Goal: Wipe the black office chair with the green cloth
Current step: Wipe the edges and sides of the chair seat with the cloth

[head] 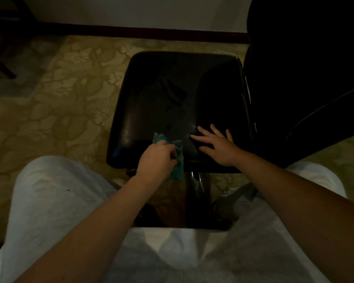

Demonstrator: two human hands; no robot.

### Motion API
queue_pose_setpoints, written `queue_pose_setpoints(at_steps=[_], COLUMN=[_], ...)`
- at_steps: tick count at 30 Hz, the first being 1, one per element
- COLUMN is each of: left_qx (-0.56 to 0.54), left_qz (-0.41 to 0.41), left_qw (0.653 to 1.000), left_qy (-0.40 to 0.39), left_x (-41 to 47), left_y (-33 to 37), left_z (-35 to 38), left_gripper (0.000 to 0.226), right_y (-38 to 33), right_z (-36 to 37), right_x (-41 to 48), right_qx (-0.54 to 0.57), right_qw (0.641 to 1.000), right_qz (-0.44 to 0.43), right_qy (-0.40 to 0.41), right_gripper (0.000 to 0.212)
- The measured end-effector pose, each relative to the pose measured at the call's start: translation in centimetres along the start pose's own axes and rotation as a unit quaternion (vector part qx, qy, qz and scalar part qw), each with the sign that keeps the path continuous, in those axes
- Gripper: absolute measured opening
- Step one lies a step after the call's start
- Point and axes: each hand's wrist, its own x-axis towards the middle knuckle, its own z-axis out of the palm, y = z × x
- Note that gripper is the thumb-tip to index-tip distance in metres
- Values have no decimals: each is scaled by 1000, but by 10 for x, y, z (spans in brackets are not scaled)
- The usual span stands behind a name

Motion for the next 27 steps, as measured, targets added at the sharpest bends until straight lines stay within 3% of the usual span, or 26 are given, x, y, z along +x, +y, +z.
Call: queue_pose_setpoints(at_steps=[6, 12, 16, 21, 27], left_qx=[10, 31, 14, 23, 24], left_qz=[-42, 35, 35, -16, 3], left_qw=[999, 999, 998, 1000, 1000], left_qy=[25, -18, -41, -8, 4], left_x=[-4, 4, 8, 7, 10], left_y=[-13, 36, 27, 2, 23], left_z=[-4, 17, 8, -4, 6], left_gripper=[20, 26, 25, 21, 20], right_y=[-2, -2, 2, 3, -2], right_z=[8, 9, 5, 9, 10], right_x=[0, 1, 1, 2, 6], right_qx=[15, -2, 27, 81, 120], right_qw=[1000, 1000, 1000, 996, 992], right_qz=[-5, -1, -6, -6, 17], right_qy=[14, 19, 11, 25, 26], right_gripper=[46, 46, 46, 46, 41])
